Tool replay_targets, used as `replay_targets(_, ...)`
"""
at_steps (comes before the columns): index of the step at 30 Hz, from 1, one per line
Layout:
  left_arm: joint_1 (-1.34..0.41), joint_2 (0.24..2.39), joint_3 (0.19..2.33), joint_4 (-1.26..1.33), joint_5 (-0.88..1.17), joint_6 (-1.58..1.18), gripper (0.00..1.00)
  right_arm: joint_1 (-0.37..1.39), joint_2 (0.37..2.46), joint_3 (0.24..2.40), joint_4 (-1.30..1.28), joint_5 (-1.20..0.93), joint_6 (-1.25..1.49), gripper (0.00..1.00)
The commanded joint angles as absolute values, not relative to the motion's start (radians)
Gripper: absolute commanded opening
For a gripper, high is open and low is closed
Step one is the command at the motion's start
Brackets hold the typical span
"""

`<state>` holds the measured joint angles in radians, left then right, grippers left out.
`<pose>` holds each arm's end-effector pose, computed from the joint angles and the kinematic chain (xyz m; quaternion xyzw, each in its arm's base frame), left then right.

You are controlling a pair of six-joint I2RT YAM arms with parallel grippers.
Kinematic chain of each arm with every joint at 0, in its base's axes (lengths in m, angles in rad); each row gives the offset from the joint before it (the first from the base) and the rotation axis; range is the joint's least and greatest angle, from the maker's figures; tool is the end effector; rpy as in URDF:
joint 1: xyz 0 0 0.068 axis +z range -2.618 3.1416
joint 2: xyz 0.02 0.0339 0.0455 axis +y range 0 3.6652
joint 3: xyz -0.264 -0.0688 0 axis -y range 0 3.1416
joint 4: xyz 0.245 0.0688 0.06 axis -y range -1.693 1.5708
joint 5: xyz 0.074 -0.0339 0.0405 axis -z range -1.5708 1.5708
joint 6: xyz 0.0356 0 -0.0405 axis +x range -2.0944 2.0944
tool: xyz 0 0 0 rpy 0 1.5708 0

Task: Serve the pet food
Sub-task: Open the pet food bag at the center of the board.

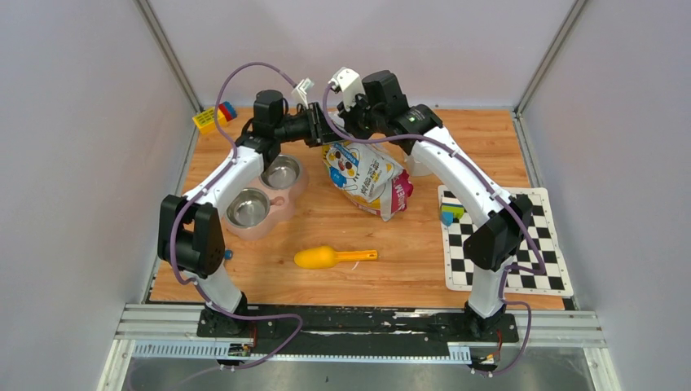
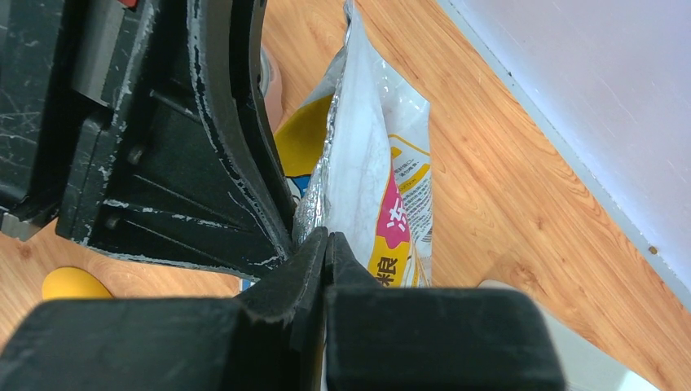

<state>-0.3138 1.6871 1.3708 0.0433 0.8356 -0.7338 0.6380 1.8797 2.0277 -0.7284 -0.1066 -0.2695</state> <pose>0.3689 -0.1475 0.3301 0.0880 0.7633 -0.5562 0.3166 0.3393 0.2563 0.4005 -0.4079 0.7786 0.1330 0.4579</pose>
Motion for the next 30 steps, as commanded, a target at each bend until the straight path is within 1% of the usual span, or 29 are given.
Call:
replay_targets(1,-0.318,1.685,1.425,0.054,0.832,-0.716,0.33,0.629,1.846,2.022,-0.718,-0.104,-0.255,0.0)
replay_targets(9,-0.318,1.672,1.414,0.079,0.848,-0.729,0.4,0.627,1.85,2.02,-0.718,-0.104,-0.255,0.0)
replay_targets(14,-0.318,1.684,1.421,0.077,0.847,-0.733,0.4,0.627,1.848,2.02,-0.718,-0.109,-0.249,0.0)
replay_targets(17,-0.318,1.698,1.434,0.075,0.848,-0.736,0.37,0.628,1.847,2.019,-0.72,-0.112,-0.249,0.0)
replay_targets(25,-0.318,1.72,1.465,0.064,0.854,-0.746,0.25,0.627,1.847,2.017,-0.724,-0.129,-0.249,0.0)
replay_targets(27,-0.318,1.722,1.467,0.062,0.854,-0.747,0.2,0.626,1.848,2.016,-0.726,-0.132,-0.251,0.0)
replay_targets(29,-0.317,1.721,1.47,0.059,0.854,-0.747,0.1,0.627,1.848,2.016,-0.726,-0.132,-0.253,0.0)
replay_targets(30,-0.317,1.72,1.47,0.058,0.853,-0.747,0.02,0.627,1.848,2.016,-0.726,-0.131,-0.253,0.0)
